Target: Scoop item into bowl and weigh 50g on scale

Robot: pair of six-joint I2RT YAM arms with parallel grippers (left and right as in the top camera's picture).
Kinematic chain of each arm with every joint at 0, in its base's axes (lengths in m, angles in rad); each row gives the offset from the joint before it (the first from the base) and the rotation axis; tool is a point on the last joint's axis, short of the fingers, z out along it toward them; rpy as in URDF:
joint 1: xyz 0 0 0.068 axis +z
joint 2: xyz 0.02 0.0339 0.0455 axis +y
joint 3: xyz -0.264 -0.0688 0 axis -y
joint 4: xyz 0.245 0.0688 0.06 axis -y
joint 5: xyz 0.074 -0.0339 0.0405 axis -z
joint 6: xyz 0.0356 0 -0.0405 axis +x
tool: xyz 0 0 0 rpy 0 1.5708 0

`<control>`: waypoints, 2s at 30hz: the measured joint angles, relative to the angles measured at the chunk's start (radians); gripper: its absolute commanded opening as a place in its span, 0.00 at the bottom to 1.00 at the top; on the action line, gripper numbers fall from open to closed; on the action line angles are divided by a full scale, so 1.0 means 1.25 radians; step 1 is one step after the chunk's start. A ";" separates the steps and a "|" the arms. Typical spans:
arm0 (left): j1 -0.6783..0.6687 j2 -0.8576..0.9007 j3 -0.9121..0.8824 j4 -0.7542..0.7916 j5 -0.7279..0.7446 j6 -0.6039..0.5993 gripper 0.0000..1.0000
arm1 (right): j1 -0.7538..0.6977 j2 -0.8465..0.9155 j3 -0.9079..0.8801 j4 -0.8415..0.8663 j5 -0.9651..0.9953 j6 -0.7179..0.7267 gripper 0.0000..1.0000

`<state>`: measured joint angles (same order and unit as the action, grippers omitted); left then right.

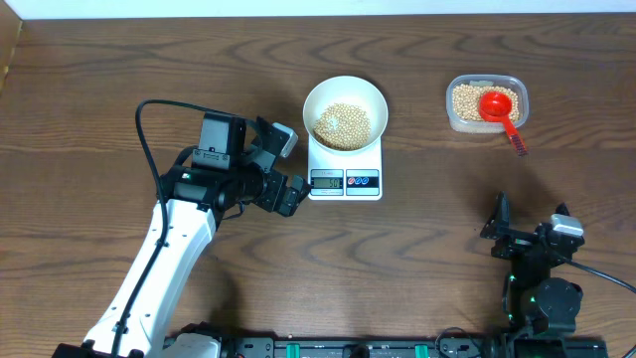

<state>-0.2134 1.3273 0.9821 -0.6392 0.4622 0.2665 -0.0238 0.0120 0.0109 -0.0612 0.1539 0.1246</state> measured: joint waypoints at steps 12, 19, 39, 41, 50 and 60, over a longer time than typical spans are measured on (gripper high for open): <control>0.000 0.000 0.000 0.000 0.000 0.000 0.99 | 0.000 0.000 0.000 0.000 0.000 0.000 0.99; 0.000 0.000 0.000 -0.009 -0.001 0.001 0.98 | 0.000 0.000 0.000 0.000 0.000 0.000 0.99; 0.046 -0.536 -0.229 0.181 -0.220 0.063 0.98 | 0.000 0.000 0.000 0.001 0.000 0.000 0.99; 0.073 -0.609 -0.281 0.220 -0.232 0.065 0.98 | 0.000 0.000 -0.001 0.001 0.000 0.000 0.99; 0.191 -0.896 -0.544 0.404 -0.254 0.066 0.98 | 0.000 0.000 -0.001 0.002 0.000 0.000 0.99; 0.267 -1.050 -0.732 0.496 -0.256 0.066 0.98 | 0.000 0.000 -0.001 0.002 0.000 0.000 0.99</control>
<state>0.1207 0.0151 0.0669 -0.0193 0.1425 0.3485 -0.0238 0.0120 0.0097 -0.0593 0.1535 0.1242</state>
